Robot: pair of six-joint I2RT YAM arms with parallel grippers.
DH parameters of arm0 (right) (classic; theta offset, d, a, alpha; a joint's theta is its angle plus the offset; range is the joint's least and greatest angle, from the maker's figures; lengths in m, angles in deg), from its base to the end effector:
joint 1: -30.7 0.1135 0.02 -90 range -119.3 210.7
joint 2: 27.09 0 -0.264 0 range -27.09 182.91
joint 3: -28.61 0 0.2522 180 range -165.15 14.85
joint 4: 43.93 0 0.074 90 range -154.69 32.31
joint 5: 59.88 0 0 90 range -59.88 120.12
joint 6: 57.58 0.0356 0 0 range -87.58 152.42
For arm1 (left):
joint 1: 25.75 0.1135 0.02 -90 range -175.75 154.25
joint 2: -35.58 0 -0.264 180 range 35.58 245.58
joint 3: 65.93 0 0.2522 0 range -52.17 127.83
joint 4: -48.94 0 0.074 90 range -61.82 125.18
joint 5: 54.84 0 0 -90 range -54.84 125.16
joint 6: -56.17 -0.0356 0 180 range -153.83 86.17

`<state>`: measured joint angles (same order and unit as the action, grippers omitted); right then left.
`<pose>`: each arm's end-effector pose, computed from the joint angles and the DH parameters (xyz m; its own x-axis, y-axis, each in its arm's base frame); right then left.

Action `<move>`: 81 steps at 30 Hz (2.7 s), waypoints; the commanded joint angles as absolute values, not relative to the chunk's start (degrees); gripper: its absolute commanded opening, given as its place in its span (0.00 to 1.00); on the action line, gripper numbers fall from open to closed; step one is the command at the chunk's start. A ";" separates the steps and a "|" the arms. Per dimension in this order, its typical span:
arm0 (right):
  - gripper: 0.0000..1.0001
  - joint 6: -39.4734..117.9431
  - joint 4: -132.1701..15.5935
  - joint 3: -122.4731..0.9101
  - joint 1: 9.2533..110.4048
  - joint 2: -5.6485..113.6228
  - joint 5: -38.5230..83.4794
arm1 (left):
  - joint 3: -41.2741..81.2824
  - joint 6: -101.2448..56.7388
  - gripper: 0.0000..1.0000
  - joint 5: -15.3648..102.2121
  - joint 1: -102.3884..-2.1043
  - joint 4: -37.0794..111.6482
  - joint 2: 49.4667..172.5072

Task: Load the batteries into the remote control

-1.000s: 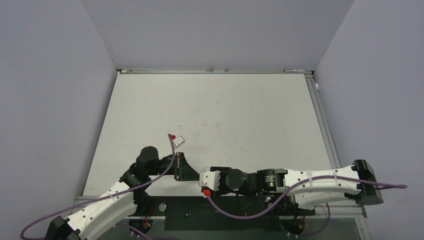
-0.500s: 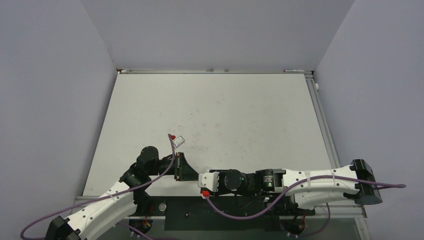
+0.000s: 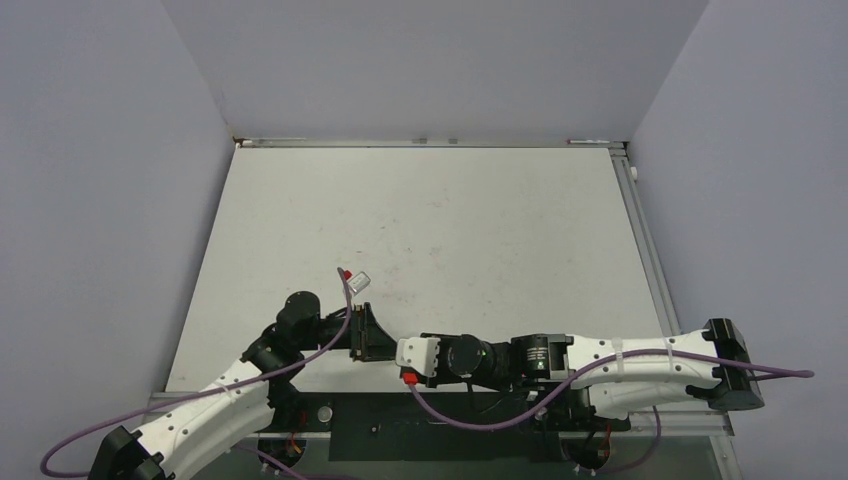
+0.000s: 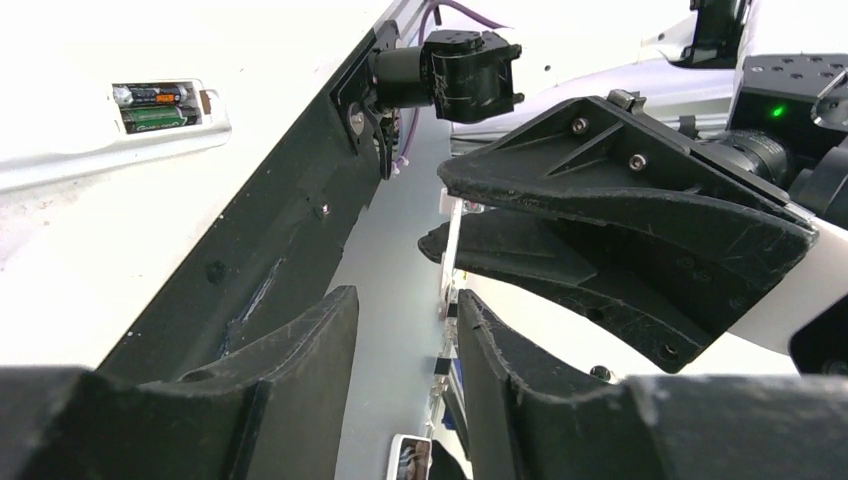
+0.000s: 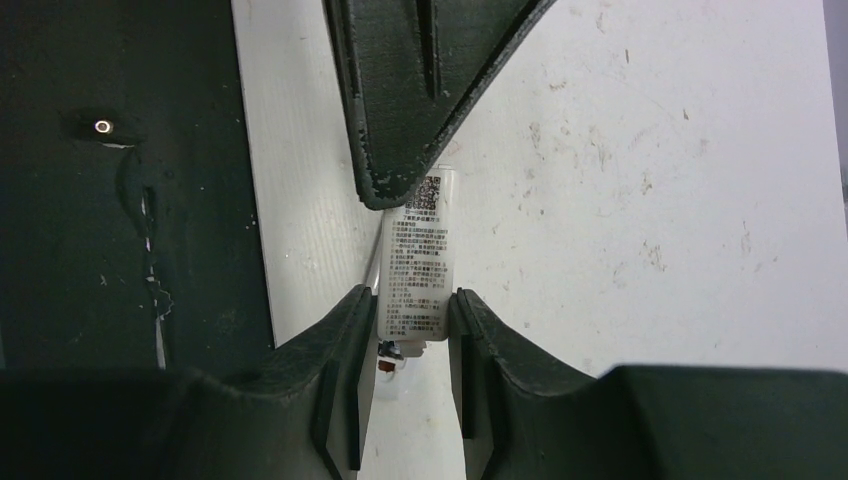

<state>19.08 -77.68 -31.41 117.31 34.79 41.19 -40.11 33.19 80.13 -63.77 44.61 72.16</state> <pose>0.0208 0.2354 0.2747 0.1904 -0.6149 -0.7653 -0.9522 0.0740 -0.2964 0.1039 -0.1132 0.1979 -0.9762 -0.0636 -0.2076 0.1912 0.2011 -0.9607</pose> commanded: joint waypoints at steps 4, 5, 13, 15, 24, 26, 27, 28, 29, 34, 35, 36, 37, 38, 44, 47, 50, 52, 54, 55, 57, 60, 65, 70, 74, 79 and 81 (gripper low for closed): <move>0.08 25.49 -86.05 -36.05 113.38 36.42 42.90 | -37.54 31.41 0.48 76.28 -63.54 45.06 73.77; 0.08 26.03 -87.21 -36.44 112.61 36.80 42.36 | -37.23 30.86 0.50 75.79 -63.54 44.73 74.14; 0.09 27.88 -94.30 -39.20 106.63 41.86 35.96 | -33.39 23.34 0.55 67.22 -63.45 35.56 77.21; 0.09 28.33 -95.44 -39.93 105.68 43.30 34.92 | -32.59 21.50 0.55 63.60 -63.42 31.37 77.64; 0.08 28.52 -100.69 -43.31 103.03 50.79 32.16 | -31.69 17.80 0.59 54.94 -63.19 26.56 79.98; 0.08 28.49 -101.87 -43.73 102.82 51.88 31.39 | -31.88 17.72 0.59 54.78 -63.14 26.55 80.81; 0.09 28.36 -102.39 -43.76 102.64 52.51 31.10 | -32.01 17.68 0.59 54.84 -63.10 26.77 81.15; 0.08 28.26 -102.82 -43.83 102.54 53.23 30.92 | -32.11 17.67 0.59 54.96 -63.02 27.00 81.45; 0.08 28.21 -103.10 -43.88 102.37 53.66 30.62 | -32.19 17.59 0.59 54.95 -62.97 27.16 81.80; 0.09 28.01 -103.70 -44.33 101.72 55.52 28.78 | -32.21 17.08 0.60 54.32 -62.75 27.51 83.13; 0.09 27.90 -103.80 -44.49 101.65 55.79 28.61 | -32.21 16.99 0.60 54.19 -62.67 27.69 83.46; 0.09 27.79 -103.83 -44.60 101.63 56.19 28.41 | -32.21 16.89 0.60 54.11 -62.60 27.75 83.73; 0.09 27.72 -103.67 -44.64 101.55 56.56 28.37 | -32.26 16.81 0.60 54.09 -62.56 27.84 84.03; 0.08 27.70 -103.55 -44.78 101.52 56.84 28.36 | -32.30 16.67 0.60 54.06 -62.51 27.95 84.29; 0.09 27.64 -102.07 -45.10 100.79 58.77 28.21 | -32.69 16.49 0.60 54.09 -62.23 28.41 85.31; 0.08 27.50 -101.31 -45.00 100.25 59.48 27.84 | -32.90 16.36 0.60 54.24 -62.01 28.48 85.49; 0.09 27.39 -100.79 -45.06 99.88 59.93 27.69 | -33.16 16.18 0.60 54.32 -61.81 28.50 85.57; 0.08 27.26 -100.59 -45.19 99.72 60.32 27.56 | -33.27 16.09 0.60 54.55 -61.70 28.59 85.63; 0.09 27.14 -100.59 -45.41 99.61 60.82 27.41 | -33.36 16.05 0.60 54.68 -61.53 28.67 85.84; 0.08 27.07 -100.54 -45.54 99.50 60.98 27.30 | -33.36 16.00 0.60 54.74 -61.40 28.72 85.94; 0.09 27.05 -100.29 -45.70 99.52 61.19 27.27 | -33.44 15.94 0.60 54.95 -61.27 28.76 86.11; 0.09 26.95 -99.81 -45.70 99.37 61.42 27.04 | -33.53 15.76 0.60 55.06 -61.03 28.81 86.20; 0.09 26.72 -99.62 -45.92 99.26 61.97 26.80 | -33.75 15.49 0.60 55.51 -60.57 28.76 86.37; 0.09 26.69 -99.52 -46.19 99.09 62.57 26.77 | -33.80 15.39 0.60 55.79 -60.29 28.79 86.47; 0.09 26.66 -99.49 -46.31 98.84 62.72 26.93 | -33.74 15.22 0.60 56.09 -59.99 28.68 86.47; 0.09 26.71 -99.84 -46.30 98.82 62.91 27.22 | -33.71 15.08 0.60 56.38 -59.68 28.73 86.63; 0.08 26.79 -99.84 -46.19 98.77 62.94 27.00 | -33.71 15.05 0.60 56.47 -59.59 28.71 86.65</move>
